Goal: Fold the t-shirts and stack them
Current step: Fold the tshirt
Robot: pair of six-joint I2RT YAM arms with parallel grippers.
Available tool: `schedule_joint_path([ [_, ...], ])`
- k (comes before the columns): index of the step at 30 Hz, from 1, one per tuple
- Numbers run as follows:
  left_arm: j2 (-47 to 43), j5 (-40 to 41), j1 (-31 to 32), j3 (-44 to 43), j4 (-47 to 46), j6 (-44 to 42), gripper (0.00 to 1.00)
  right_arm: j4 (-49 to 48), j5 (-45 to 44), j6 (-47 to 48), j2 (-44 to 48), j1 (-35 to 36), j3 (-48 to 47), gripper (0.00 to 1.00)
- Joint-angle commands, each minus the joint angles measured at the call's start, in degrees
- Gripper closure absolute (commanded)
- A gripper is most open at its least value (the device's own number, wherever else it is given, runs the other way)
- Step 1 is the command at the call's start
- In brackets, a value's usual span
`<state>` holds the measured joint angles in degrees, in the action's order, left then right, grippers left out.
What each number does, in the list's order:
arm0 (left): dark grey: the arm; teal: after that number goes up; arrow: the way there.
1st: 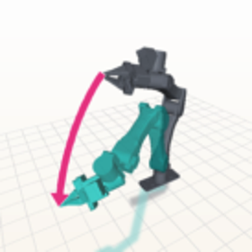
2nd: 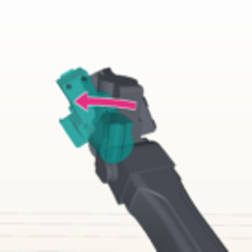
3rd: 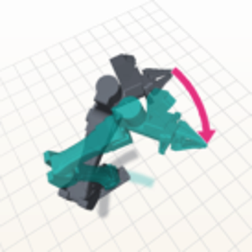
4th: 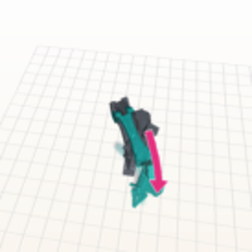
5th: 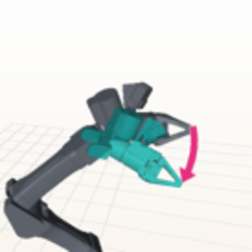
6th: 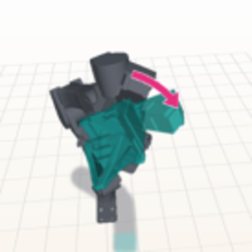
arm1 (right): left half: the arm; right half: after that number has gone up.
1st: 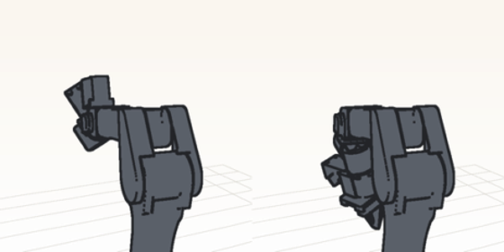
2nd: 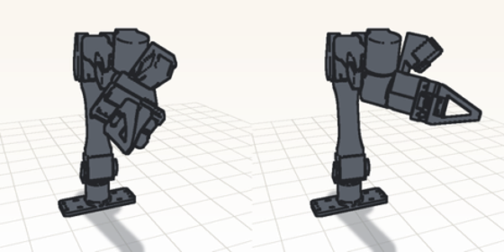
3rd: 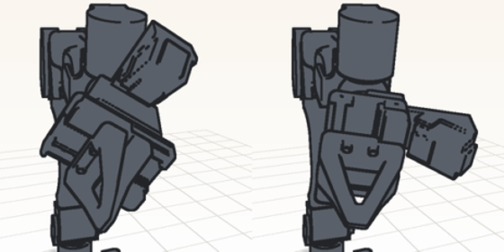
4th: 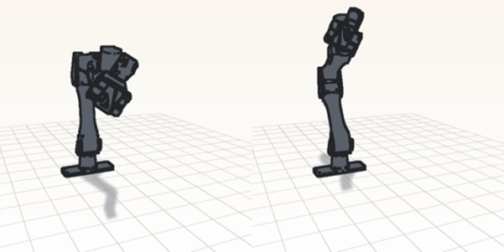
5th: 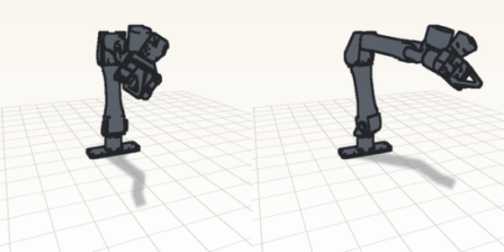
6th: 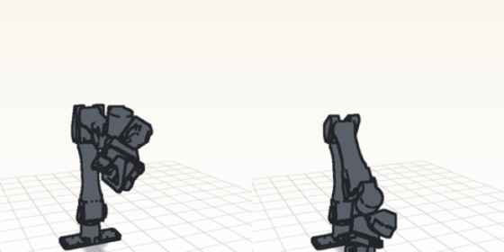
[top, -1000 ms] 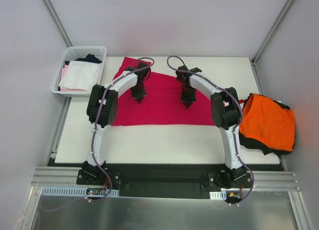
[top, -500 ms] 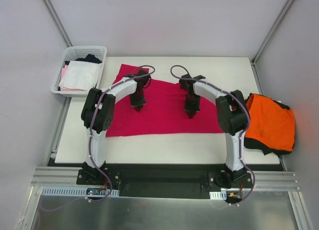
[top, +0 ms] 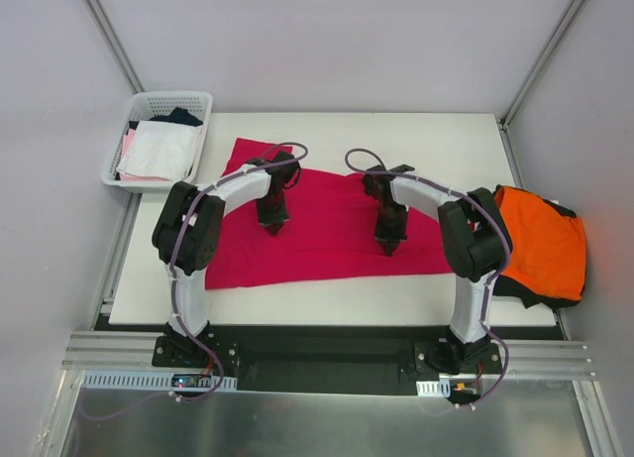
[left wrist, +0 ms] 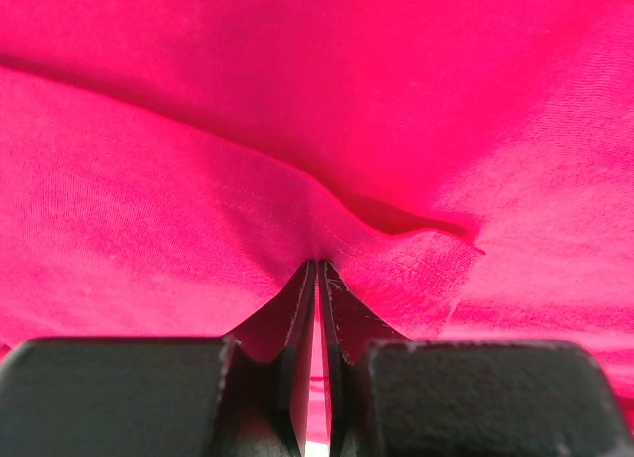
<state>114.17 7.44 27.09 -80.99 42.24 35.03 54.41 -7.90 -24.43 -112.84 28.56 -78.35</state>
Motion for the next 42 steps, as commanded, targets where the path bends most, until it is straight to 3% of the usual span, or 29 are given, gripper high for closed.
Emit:
schedule_joint_path([
  [1, -2.81, -0.85, 1.91, 6.10, 3.29, 2.68, 0.94, 1.84, -0.19, -2.12, 4.38, 0.62, 3.02, 0.99],
  [10, -2.81, -0.68, 2.26, 7.69, 2.23, 3.03, 0.94, 1.14, 0.43, -1.51, 2.63, 1.06, 2.85, 0.99],
  [19, -2.20, -0.67, 2.35, 4.88, 2.50, 1.01, 0.93, 0.87, -1.33, 2.89, -5.20, -0.78, -14.54, 0.99],
  [22, -2.28, -0.50, 2.35, 3.83, 2.50, 0.48, 0.93, 2.89, -1.85, 3.59, -3.46, -1.31, -18.15, 0.99],
  [29, -3.77, -0.23, 2.35, -2.85, 2.85, -2.06, 0.86, 4.82, -5.36, 5.96, 5.16, -3.23, -15.08, 0.98],
  [36, -3.78, -4.62, 2.35, -14.97, 2.41, -5.32, 0.63, 2.37, 2.79, 12.91, -0.61, -14.66, -21.84, 0.50],
  [39, -3.43, -6.82, 2.35, -17.44, 2.24, -5.23, 0.60, 1.14, 5.51, 13.00, -3.61, -19.67, -25.71, 0.36],
  [42, -3.78, -9.72, 2.35, -16.40, 2.23, -4.70, 0.60, -0.71, 9.99, 12.56, -7.48, -24.24, -29.22, 0.35],
])
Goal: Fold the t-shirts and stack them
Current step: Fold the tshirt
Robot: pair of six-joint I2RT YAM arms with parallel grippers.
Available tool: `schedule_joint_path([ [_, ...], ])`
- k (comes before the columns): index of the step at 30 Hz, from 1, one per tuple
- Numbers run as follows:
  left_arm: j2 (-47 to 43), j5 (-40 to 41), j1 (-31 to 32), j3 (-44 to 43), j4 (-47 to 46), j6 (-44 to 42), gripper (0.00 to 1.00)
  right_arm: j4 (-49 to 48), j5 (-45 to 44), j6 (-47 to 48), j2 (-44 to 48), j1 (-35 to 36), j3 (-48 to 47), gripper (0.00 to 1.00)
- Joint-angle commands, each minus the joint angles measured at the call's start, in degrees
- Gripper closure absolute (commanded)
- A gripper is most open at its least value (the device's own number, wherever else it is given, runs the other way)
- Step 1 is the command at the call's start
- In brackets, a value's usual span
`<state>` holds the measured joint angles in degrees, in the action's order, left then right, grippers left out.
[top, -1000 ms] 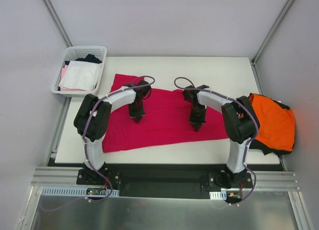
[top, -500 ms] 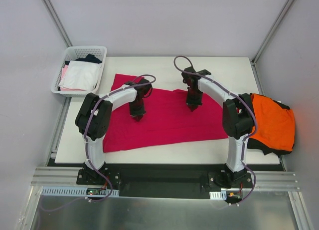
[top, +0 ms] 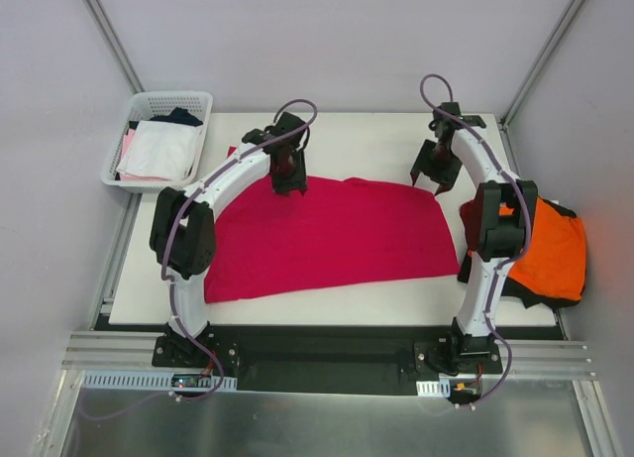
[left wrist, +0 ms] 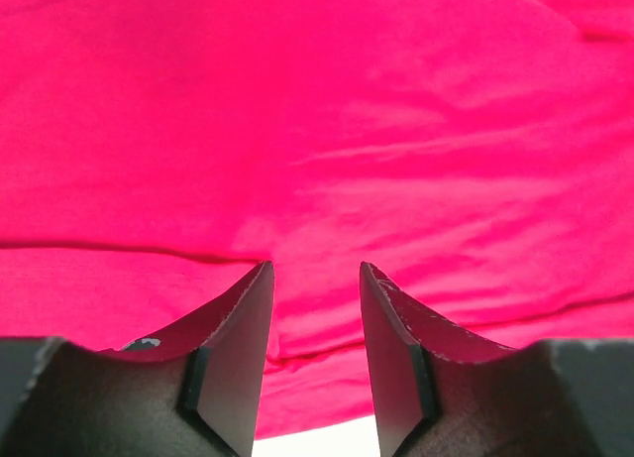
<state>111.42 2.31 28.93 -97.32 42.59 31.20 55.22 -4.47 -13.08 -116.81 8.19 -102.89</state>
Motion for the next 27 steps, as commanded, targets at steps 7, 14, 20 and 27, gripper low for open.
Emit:
schedule_joint_path([
  [7, -3.66, -9.77, 0.52, 4.76, 1.01, 0.44, 0.61, -4.68, 13.08, 2.71, -11.67, -7.83, -10.40, 0.34],
  [14, -7.35, -11.36, 0.52, 7.40, 1.18, -1.23, 0.61, -10.39, 20.36, 2.01, -14.32, -8.01, -7.50, 0.34],
  [20, -11.30, -9.34, -0.18, 12.15, 1.62, -2.72, 0.61, -11.19, 22.57, 0.95, -13.62, -8.10, -6.01, 0.57],
  [27, -10.61, -8.98, -0.63, 12.16, 1.53, -3.16, 0.61, -10.05, 22.23, 2.36, -8.17, -8.01, -2.15, 0.99],
])
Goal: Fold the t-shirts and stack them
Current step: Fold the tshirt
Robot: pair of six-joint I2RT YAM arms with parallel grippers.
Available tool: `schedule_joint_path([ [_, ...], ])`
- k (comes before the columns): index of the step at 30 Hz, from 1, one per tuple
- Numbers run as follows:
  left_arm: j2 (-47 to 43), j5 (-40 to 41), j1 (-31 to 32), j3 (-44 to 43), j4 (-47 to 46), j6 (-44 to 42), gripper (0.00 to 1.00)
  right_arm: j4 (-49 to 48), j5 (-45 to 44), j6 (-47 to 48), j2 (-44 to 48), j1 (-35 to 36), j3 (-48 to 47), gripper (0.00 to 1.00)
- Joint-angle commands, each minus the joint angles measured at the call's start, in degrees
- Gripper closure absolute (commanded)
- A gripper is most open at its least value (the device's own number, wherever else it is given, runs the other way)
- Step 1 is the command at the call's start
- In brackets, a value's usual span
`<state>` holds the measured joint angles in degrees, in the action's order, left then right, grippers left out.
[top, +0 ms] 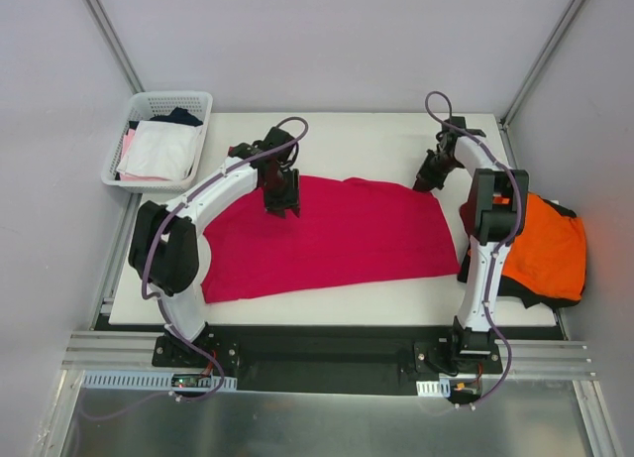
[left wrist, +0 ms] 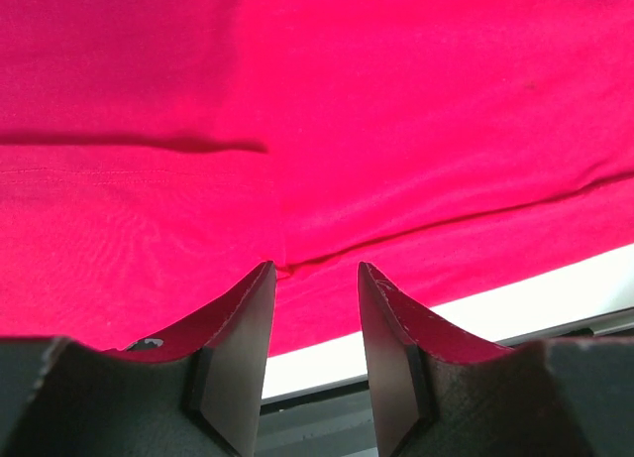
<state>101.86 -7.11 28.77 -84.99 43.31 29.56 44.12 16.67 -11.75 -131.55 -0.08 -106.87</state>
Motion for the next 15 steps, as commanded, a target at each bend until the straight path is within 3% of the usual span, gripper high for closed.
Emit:
schedule_joint_path([
  [1, -0.18, 0.26, -0.47, -1.05, 0.90, -1.52, 0.61, 1.14, 0.91, 1.20, 8.39, 0.17, 2.80, 0.99],
  [15, 3.16, -0.01, -0.47, 0.44, -2.61, -0.91, 0.61, 0.62, -1.99, 1.46, 28.44, 3.23, 24.15, 0.99],
])
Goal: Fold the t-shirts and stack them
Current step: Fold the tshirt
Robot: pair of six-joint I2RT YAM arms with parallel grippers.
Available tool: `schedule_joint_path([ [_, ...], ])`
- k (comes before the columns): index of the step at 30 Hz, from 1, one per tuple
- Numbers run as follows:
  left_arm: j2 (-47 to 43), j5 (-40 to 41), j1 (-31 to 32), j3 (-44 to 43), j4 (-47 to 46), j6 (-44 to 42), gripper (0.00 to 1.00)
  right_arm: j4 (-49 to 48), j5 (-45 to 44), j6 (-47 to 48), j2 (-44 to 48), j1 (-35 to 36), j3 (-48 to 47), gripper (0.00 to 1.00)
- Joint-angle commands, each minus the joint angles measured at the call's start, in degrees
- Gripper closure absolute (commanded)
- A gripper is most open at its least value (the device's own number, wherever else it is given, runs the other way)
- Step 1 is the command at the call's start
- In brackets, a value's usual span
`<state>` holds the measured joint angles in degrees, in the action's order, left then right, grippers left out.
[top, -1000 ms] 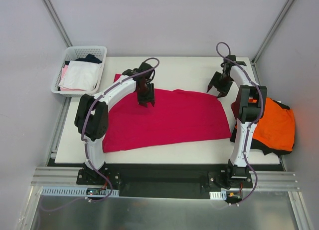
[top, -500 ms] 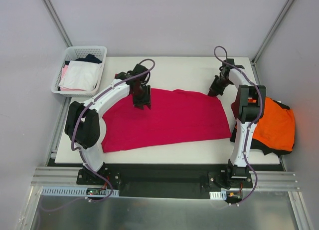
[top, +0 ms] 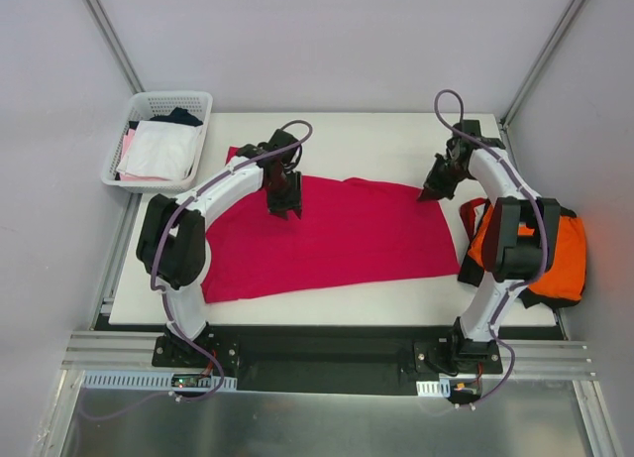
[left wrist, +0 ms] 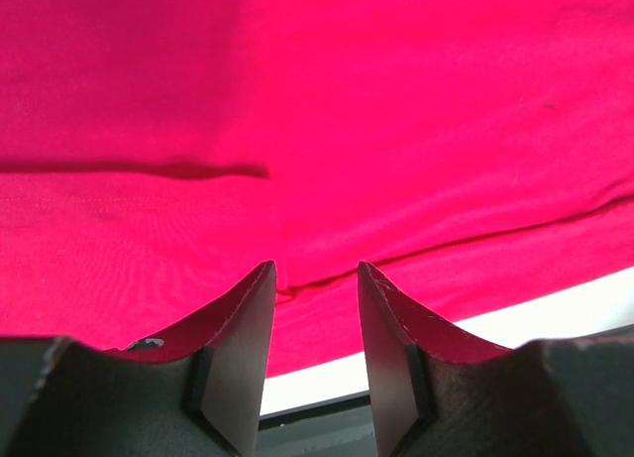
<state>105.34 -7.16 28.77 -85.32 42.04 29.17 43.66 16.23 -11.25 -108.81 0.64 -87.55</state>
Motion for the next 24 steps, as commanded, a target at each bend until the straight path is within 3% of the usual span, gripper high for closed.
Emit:
schedule_joint_path([
  [1, -0.14, 0.04, -0.47, 0.85, -1.52, -0.52, 0.61, 1.08, -1.90, 1.05, 6.42, 3.04, 7.45, 0.99],
  [3, 0.13, -0.05, -0.47, 0.94, -1.52, -0.43, 0.62, 0.47, -3.39, 1.31, 7.21, 3.66, 9.14, 0.99],
  [6, 0.22, -0.58, -0.47, 1.21, -1.88, -0.25, 0.61, 1.59, -3.75, 2.89, 3.37, 2.53, 5.92, 0.87],
  [7, 0.39, -0.84, -0.47, 1.12, -1.96, -0.17, 0.61, 1.95, -1.66, 3.16, 1.69, 1.91, 2.33, 0.73],
  [10, 0.57, -1.28, -0.47, 0.86, -1.96, -0.34, 0.62, 3.01, 2.65, 2.46, -3.94, -0.03, -4.01, 0.53],
  [11, 0.66, -1.19, -0.47, 0.94, -1.88, -0.60, 0.61, 3.45, 2.75, 2.37, -4.99, -0.20, -8.47, 0.51],
  [18, -1.19, 0.04, -0.47, 2.44, -1.88, -1.48, 0.61, 4.42, 3.28, 0.35, -13.96, -0.56, -20.19, 0.48],
  [24, -2.95, 1.27, -0.47, 4.54, -1.87, -2.45, 0.61, 3.19, 3.63, 0.09, -18.89, -1.61, -22.14, 0.48],
])
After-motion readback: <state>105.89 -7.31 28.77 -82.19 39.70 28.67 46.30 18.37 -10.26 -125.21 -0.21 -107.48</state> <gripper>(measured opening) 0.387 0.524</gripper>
